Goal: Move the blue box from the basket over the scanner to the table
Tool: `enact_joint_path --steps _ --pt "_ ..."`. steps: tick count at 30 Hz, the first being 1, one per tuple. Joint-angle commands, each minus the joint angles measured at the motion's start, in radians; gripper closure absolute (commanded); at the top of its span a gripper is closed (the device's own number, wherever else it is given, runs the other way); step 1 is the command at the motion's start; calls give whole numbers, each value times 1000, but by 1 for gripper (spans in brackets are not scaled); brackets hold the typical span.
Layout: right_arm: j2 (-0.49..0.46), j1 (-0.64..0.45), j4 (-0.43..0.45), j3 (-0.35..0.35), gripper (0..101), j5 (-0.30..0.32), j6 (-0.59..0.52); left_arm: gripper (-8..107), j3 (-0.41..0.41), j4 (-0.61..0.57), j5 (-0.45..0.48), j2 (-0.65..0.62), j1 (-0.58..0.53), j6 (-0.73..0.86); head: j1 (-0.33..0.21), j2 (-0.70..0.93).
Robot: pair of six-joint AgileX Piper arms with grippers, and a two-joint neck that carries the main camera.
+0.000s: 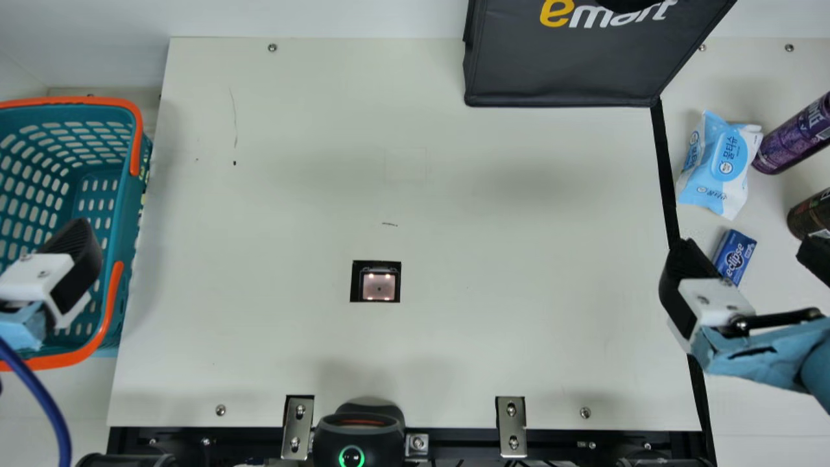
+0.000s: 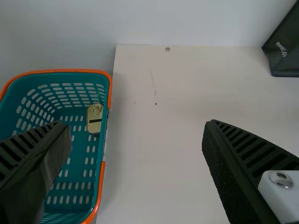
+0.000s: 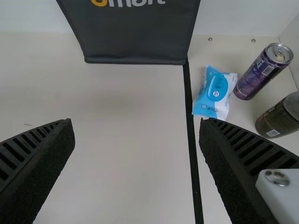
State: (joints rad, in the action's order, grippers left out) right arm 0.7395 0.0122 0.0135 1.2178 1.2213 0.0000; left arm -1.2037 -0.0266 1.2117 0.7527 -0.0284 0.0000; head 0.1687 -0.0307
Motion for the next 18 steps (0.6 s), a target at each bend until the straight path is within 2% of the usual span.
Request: enact_joint_path --steps 1,18 --pt "0 0 0 0 6 0 0 9 0 0 0 0 0 0 -30 3" --pt "0 0 1 0 6 1 0 9 0 0 0 0 0 0 -30 3"
